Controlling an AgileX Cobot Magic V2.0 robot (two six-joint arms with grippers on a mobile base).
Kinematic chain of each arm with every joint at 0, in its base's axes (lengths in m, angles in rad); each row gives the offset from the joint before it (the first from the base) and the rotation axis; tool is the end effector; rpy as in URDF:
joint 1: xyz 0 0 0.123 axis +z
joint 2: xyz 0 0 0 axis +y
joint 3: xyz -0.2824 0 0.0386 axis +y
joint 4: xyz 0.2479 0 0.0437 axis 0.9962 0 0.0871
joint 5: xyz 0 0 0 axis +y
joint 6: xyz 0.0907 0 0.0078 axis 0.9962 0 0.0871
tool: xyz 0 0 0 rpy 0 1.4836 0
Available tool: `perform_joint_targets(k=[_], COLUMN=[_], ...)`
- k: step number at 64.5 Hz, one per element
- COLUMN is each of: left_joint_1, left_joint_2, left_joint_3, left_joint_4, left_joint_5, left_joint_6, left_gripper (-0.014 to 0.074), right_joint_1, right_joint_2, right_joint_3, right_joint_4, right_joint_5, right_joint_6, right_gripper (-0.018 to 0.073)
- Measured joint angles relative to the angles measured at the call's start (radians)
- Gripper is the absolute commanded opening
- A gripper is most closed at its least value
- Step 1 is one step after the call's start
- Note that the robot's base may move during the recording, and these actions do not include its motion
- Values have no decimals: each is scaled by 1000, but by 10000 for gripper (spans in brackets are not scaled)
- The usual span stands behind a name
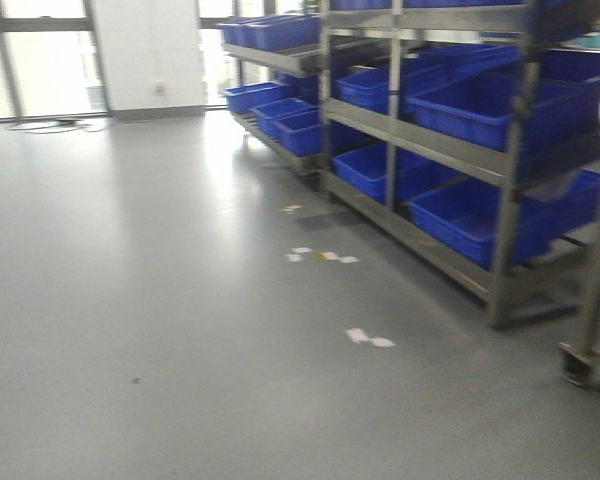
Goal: Move white bin to right shelf second layer
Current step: 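Drive the base past the blue crate shelves toward the windows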
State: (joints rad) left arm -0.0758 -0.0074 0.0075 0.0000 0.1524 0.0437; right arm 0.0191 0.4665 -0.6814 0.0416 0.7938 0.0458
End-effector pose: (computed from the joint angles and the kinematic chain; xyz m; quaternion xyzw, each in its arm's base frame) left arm 0.0559 -0.0042 0.1971 0.0436 0.7285 -0.0110 0.6836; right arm 0.0781 0.0042 0.3370 0.0163 0.8576 0.0369 0.5127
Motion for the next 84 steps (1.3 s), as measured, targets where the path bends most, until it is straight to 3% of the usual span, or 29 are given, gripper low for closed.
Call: perform_joint_targets(k=[84], left_joint_1=[0], left_joint_2=[0], left_joint_3=[0], left_joint_4=[0], left_joint_5=[0], left_joint_6=[0], left_gripper=[85], right_joint_1=[0], right_joint_2=[0], right_joint_3=[0], right_joint_4=[0], right_joint_5=[0], right_joint_6=[0], right_gripper=[87])
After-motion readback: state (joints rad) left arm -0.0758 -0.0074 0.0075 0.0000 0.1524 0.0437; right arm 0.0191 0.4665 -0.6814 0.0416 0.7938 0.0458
